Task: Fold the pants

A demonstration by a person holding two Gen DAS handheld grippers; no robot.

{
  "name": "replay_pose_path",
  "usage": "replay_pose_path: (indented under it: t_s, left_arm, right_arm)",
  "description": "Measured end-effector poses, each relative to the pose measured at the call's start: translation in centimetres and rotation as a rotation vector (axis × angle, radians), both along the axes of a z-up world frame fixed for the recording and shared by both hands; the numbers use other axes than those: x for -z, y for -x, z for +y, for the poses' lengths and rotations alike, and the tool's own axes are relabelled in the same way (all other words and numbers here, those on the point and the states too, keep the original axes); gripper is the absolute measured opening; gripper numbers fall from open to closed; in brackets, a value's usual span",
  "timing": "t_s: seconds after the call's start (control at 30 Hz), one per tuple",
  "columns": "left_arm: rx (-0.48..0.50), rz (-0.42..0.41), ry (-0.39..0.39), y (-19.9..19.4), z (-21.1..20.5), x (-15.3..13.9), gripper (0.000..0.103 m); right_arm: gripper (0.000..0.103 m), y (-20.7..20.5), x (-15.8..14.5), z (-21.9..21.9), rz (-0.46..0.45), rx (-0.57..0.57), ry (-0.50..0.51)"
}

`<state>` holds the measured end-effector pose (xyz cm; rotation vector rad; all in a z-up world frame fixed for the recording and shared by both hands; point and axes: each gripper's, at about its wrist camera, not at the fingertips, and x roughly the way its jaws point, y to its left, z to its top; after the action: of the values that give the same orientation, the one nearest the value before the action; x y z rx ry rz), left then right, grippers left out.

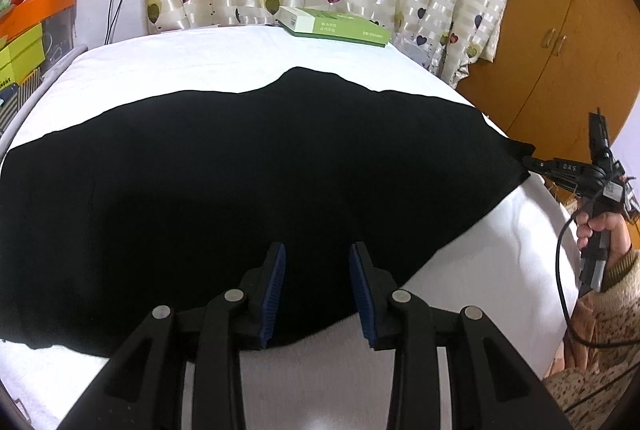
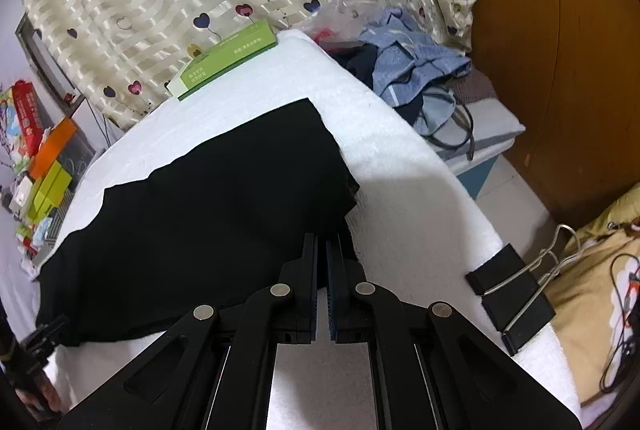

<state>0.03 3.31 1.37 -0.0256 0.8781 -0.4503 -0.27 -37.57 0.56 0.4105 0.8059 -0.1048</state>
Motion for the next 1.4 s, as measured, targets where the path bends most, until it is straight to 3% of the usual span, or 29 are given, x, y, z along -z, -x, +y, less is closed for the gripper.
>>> replay_pose_path:
  t_s: [0.27, 0.33, 0.53, 0.77, 0.9, 1.07, 1.13, 1.4]
  left_arm:
    - [0.003, 0.007, -0.007, 0.7, 0.3, -0.1, 0.036]
    - [0.005, 0.008, -0.006, 0.8, 0.4, 0.0, 0.036]
    - [-0.026, -0.013, -0.005, 0.2, 1.8, -1.3, 0.036]
    - [-0.128, -0.082, -0.035, -2.8, 5.3, -3.1, 0.036]
    - [-0.177, -0.081, -0.051, -4.8, 7.3, -3.2, 0.036]
    - [-0.262, -0.034, -0.051, -6.8, 10.1, -1.7, 0.036]
    - [-0.283, -0.021, -0.056, -7.1, 10.8, -1.1, 0.036]
    - [-0.282, -0.011, -0.006, -6.6, 12.3, -0.1, 0.036]
  right_arm:
    - [0.004, 0.6, -0.2, -0.5, 0.006, 0.026, 0.027]
    - [0.004, 1.0, -0.7, -0.8, 0.013, 0.067, 0.09]
    - [0.004, 0.4, -3.1, -0.1, -0.064, 0.052, 0.096]
    - [0.004, -5.4, -5.1, 7.5, -0.129, -0.249, 0.115]
    - [0.019, -10.1, -5.0, 13.1, -0.105, -0.477, 0.119]
    - [0.026, -15.5, -3.9, 18.3, -0.055, -0.656, 0.097]
    - [0.038, -17.0, -3.2, 20.4, -0.032, -0.743, 0.077]
    - [0.039, -22.4, 0.3, 24.9, 0.108, -0.824, 0.071]
